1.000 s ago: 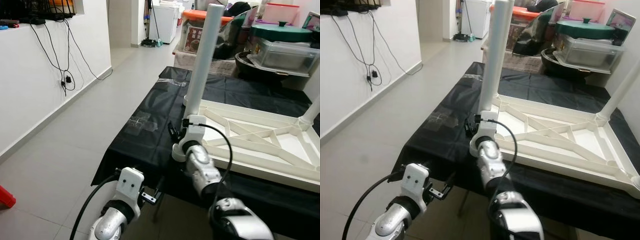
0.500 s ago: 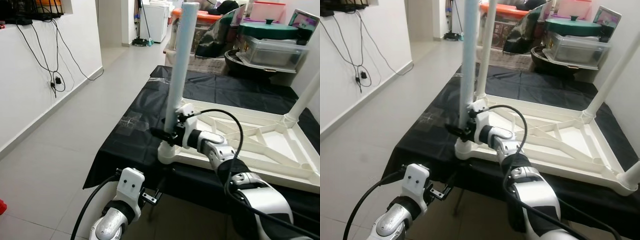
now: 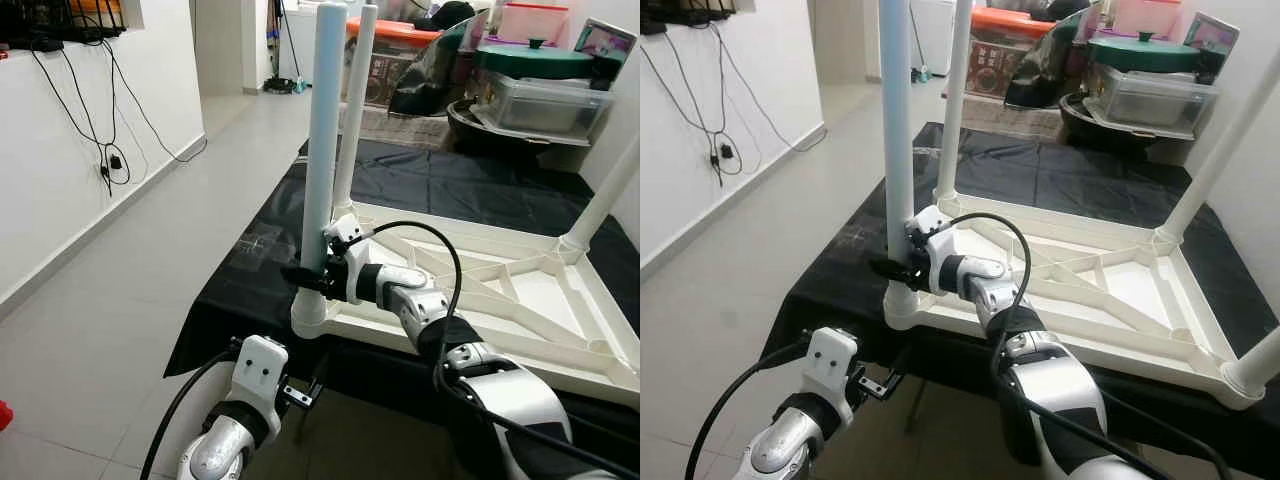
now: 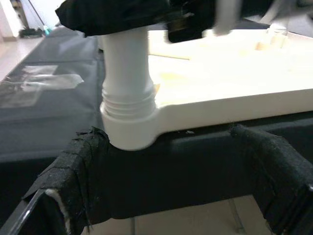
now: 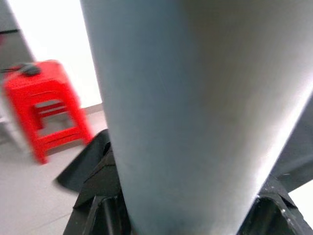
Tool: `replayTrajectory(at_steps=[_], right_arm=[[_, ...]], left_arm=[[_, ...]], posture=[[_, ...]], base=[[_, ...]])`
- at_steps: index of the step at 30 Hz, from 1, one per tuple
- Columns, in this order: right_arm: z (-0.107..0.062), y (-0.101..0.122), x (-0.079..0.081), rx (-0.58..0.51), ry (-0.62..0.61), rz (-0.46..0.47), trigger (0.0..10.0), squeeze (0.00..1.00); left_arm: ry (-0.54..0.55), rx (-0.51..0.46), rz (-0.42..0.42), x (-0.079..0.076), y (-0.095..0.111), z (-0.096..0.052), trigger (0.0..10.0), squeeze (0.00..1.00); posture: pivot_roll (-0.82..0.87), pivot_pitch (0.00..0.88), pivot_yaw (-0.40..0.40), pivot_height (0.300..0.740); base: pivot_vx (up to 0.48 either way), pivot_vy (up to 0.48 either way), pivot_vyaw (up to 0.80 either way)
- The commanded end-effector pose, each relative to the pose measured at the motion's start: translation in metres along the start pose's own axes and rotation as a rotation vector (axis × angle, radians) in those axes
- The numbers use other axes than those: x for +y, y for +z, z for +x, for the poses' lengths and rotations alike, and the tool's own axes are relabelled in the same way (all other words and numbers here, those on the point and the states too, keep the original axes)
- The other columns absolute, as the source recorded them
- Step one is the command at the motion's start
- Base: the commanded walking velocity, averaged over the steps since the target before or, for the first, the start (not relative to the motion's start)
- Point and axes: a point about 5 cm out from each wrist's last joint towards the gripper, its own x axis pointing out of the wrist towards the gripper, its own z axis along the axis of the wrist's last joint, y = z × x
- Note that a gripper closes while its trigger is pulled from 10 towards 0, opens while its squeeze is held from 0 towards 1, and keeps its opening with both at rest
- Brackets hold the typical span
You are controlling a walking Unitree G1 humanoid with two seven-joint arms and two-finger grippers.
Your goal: Building children table
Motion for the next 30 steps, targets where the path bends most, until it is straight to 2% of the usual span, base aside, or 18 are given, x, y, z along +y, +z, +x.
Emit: replayTrajectory(at_steps=[1,3,5,6,7,9,13,15,17,18,19,20,23,25,26,27,29,30], right_arm=[[-0.007,-0.015,-0.012,0.028,-0.185,0.055,0.0,0.0],[-0.025,-0.025,-0.038,0.019,-0.637,0.144,0.0,0.0],[-0.025,-0.025,-0.038,0.019,-0.637,0.144,0.0,0.0],[-0.035,-0.03,-0.047,0.025,-0.797,0.172,0.0,0.0],[-0.035,-0.03,-0.047,0.025,-0.797,0.172,0.0,0.0],[-0.049,-0.04,-0.051,0.021,-1.061,0.246,0.0,0.0],[-0.045,-0.043,-0.037,0.004,-1.147,0.306,0.0,0.0],[-0.04,-0.042,-0.032,-0.005,-1.132,0.316,0.0,0.0],[-0.027,-0.037,-0.02,-0.037,-1.046,0.32,0.3,0.0],[-0.02,-0.034,-0.013,-0.058,-0.974,0.314,10.0,0.0],[-0.02,-0.034,-0.013,-0.058,-0.974,0.314,10.0,0.0],[-0.015,-0.032,-0.009,-0.071,-0.929,0.308,10.0,1.0],[-0.008,-0.024,-0.002,-0.141,-0.807,0.258,10.0,1.0],[-0.008,-0.024,-0.002,-0.141,-0.807,0.258,10.0,1.0],[-0.01,-0.021,-0.004,-0.165,-0.788,0.22,10.0,0.24],[-0.012,-0.018,-0.007,-0.196,-0.71,0.198,10.0,0.0],[-0.014,-0.015,-0.01,-0.214,-0.651,0.174,10.0,0.0],[-0.016,-0.013,-0.012,-0.207,-0.538,0.145,10.0,0.0]], left_arm=[[-0.005,0.003,-0.004,-0.002,0.0,0.0,10.0,0.0],[-0.006,0.003,-0.007,-0.002,0.0,0.001,10.0,0.0],[-0.006,0.003,-0.007,-0.002,0.0,0.001,10.0,0.0],[-0.007,0.003,-0.008,-0.001,0.0,0.001,10.0,0.0],[-0.007,0.003,-0.008,-0.001,0.0,0.001,10.0,0.0],[-0.008,0.003,-0.009,-0.001,0.0,0.002,10.0,0.0],[-0.007,0.001,-0.008,-0.001,0.0,0.003,10.0,0.0],[-0.006,0.001,-0.008,-0.001,0.0,0.003,10.0,0.0],[-0.005,0.001,-0.008,-0.001,0.0,0.003,10.0,0.0],[-0.005,0.001,-0.008,-0.001,0.0,0.003,10.0,0.0],[-0.005,0.001,-0.008,-0.001,0.0,0.003,10.0,0.0],[-0.006,0.0,-0.008,-0.001,0.0,0.004,10.0,0.0],[-0.004,-0.001,-0.009,-0.001,0.0,0.004,10.0,0.0],[-0.004,-0.001,-0.009,-0.001,0.0,0.004,10.0,0.0],[-0.004,0.0,-0.01,-0.001,0.0,0.004,10.0,0.0],[-0.004,0.0,-0.011,-0.001,-0.001,0.004,10.0,0.0],[-0.003,0.0,-0.012,-0.001,-0.001,0.004,10.0,0.0],[-0.004,0.0,-0.012,-0.001,-0.001,0.004,10.0,0.0]], posture=[[0.08,0.0,-0.091,0.74],[0.07,0.0,-0.082,0.74],[0.07,0.0,-0.082,0.74],[0.07,0.0,-0.082,0.74],[0.07,0.0,-0.082,0.74],[0.07,0.0,-0.084,0.74],[0.07,0.0,-0.086,0.74],[0.07,0.0,-0.088,0.74],[0.07,0.0,-0.087,0.74],[0.07,0.0,-0.089,0.74],[0.07,0.0,-0.089,0.74],[0.07,0.0,-0.089,0.74],[0.07,0.0,-0.091,0.74],[0.07,0.0,-0.091,0.74],[0.07,0.0,-0.087,0.74],[0.06,0.0,-0.09,0.74],[0.07,0.0,-0.092,0.74],[0.06,0.0,-0.093,0.74]], base=[[0.0,0.0,0.0],[0.0,0.0,0.0],[0.0,0.0,0.0],[0.0,0.0,0.0],[0.0,0.0,0.0],[0.0,0.0,0.0],[0.0,0.0,0.0],[0.0,0.0,0.0],[0.0,0.0,0.0],[0.0,0.0,0.0],[0.0,0.0,0.0],[0.0,0.0,0.0],[0.0,0.0,0.0],[0.0,0.0,0.0],[0.0,0.0,0.0],[0.0,0.0,0.0],[0.0,0.0,0.0],[0.0,0.0,0.0]])
